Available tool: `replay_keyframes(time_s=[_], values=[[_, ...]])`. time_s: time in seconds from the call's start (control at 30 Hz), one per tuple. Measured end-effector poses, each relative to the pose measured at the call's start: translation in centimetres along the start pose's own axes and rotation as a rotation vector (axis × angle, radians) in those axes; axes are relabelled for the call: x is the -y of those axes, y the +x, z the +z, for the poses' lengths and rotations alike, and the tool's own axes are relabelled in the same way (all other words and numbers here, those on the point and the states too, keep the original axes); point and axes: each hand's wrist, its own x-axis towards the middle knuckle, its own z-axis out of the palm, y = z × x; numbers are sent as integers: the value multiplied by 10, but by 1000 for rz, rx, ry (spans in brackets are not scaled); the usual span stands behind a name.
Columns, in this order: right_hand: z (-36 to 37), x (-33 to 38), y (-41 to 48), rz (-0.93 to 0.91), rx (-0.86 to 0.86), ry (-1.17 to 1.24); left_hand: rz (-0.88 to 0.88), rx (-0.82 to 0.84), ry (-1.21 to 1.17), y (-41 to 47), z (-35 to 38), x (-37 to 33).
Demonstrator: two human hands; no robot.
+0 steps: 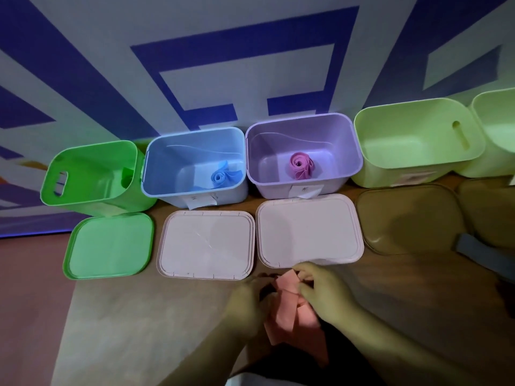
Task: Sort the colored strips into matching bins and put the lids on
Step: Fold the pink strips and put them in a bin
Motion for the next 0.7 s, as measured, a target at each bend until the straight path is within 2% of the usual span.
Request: replay_keyframes(time_s=[0.23,0.47,0.7], values=[[-12,11,-5,12,-31,124,-99,-87,-203,8,0,2],[-1,8,-3,56,18,81,-69,-23,-167,15,-2,-10],[-15,22,-22,19,-37,129,20,50,-187,7,-13,-23]])
